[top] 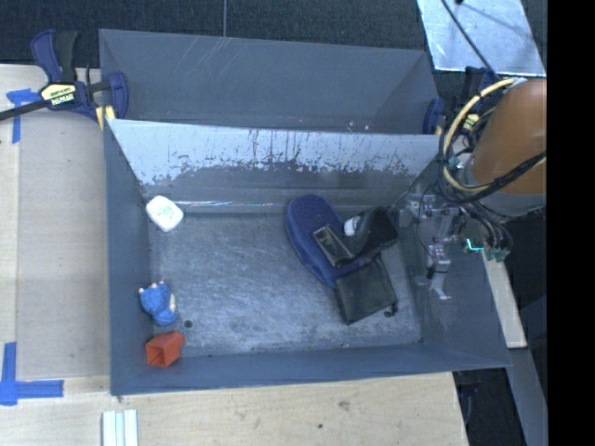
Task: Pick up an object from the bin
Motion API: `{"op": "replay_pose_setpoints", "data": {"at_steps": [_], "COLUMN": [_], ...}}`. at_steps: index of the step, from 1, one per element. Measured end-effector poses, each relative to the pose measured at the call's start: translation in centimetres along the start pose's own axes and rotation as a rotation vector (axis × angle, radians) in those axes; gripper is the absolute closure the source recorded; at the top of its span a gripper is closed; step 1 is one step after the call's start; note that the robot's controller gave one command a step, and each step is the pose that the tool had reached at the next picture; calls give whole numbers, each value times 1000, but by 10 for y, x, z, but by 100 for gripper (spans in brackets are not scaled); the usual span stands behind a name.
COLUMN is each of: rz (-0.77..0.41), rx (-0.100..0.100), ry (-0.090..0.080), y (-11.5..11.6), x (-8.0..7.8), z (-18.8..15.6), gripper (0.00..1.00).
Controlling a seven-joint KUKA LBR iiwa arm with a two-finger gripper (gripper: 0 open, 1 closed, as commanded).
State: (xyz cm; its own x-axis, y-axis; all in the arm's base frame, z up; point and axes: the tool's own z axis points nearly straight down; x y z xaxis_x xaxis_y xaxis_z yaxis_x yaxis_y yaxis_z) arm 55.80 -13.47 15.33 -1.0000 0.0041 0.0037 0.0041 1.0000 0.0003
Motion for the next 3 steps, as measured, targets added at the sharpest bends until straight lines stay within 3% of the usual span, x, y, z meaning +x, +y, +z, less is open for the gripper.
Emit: {"op": "replay_pose_setpoints", "data": {"at_steps": [1,2,3], "rz": [-86,-85,-229], "rx": [8,11,10], "ry": [-24,-34,-26], "y": [38,36,59], "x": [-73,-75,-6], "z": [72,67,58], "gripper": [0,100,100]}}
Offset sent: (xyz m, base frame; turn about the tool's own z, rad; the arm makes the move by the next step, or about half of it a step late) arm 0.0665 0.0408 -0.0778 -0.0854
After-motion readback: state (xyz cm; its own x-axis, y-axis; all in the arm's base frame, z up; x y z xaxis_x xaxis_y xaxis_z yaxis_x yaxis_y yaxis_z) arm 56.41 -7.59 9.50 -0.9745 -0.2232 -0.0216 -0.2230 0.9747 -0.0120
